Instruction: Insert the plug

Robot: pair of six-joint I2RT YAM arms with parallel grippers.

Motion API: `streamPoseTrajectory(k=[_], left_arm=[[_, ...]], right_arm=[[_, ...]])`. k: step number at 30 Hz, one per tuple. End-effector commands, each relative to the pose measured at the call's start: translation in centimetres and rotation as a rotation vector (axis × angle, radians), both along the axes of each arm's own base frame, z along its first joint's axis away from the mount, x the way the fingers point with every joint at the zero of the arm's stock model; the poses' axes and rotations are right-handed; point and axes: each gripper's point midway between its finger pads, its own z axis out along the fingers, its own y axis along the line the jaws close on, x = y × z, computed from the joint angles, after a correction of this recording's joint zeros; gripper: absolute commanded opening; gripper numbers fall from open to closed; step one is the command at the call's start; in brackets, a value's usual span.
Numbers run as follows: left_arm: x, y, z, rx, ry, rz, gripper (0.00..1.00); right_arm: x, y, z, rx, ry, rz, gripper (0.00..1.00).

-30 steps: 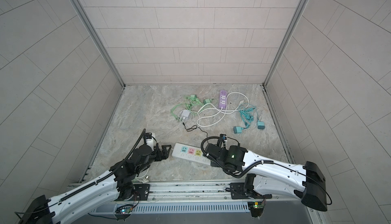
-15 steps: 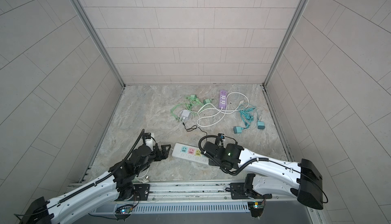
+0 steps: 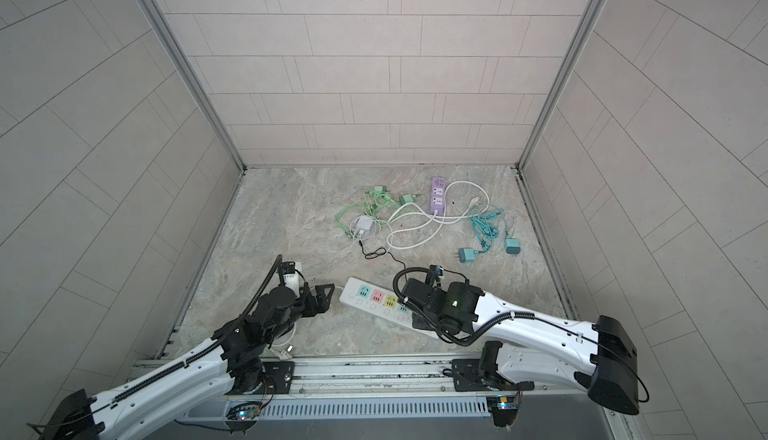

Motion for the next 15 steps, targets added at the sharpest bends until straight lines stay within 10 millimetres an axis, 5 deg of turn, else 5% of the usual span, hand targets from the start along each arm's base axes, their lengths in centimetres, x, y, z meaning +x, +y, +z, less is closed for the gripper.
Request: streamPoseTrajectory(k=[1,15], left_arm=[[-0.1,0.3,-0.4,0.012,0.008,0.009,0.97],[0.0,0.0,-0.7,0.016,0.010,0.001,0.97]], right_arm=[[-0.6,-0.7,1.1,-0.010,0.017,0.003,0.00],[-0.5,0.6,0.9,0.015,0.048,-0.009,0.00]])
